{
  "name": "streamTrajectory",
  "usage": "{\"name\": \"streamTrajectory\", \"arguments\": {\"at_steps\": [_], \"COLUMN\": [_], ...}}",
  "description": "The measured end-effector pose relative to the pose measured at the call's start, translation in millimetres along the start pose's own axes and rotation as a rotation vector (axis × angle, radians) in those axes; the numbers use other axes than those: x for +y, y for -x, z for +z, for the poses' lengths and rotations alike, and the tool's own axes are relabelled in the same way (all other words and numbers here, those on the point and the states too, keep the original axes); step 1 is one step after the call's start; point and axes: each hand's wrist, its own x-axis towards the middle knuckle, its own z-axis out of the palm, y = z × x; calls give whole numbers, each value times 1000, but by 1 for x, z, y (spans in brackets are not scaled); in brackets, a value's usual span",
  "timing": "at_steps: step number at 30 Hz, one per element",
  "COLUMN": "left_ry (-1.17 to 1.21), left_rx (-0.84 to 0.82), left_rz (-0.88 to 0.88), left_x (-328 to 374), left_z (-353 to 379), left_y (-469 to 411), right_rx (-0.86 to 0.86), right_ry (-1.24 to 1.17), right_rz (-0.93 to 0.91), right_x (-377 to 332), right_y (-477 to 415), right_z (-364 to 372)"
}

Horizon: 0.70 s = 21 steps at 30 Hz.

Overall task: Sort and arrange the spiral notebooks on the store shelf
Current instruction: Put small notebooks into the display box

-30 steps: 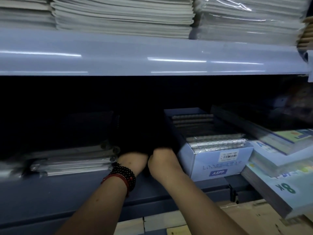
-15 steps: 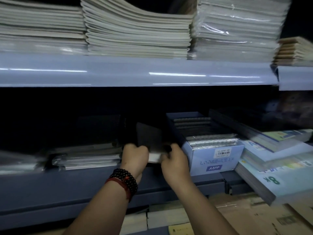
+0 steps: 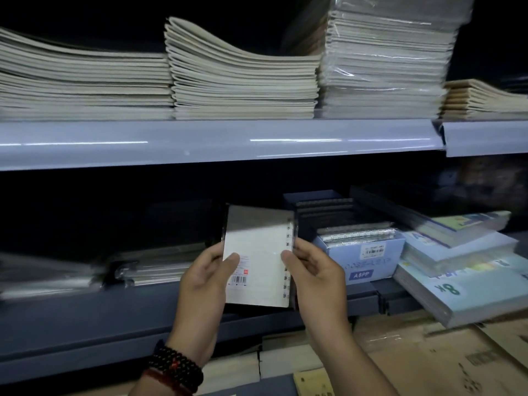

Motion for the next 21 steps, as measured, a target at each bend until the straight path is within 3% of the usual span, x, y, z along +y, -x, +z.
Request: {"name": "streamTrajectory", "arguments": {"at_steps": [6,11,13,21], "left_ry": [-91,316,355,300], "left_rx": [94,28,-7,14], "left_rz": [126,-72,-102,-125], "left_x": [1,8,8,7], "left_z": [-13,-14,-17,-37], "left_y": [-4,-1,-1,-11], "right_rx": [-35,-73,-94,-169], "right_ry": [-74,-69,-42,-155], "right_rz": [-69,-79,-62,286], "right_x": [-1,10,13,11], "right_y": [-2,-4,-4,-10], "right_z": [-3,-3,-3,-10]}}
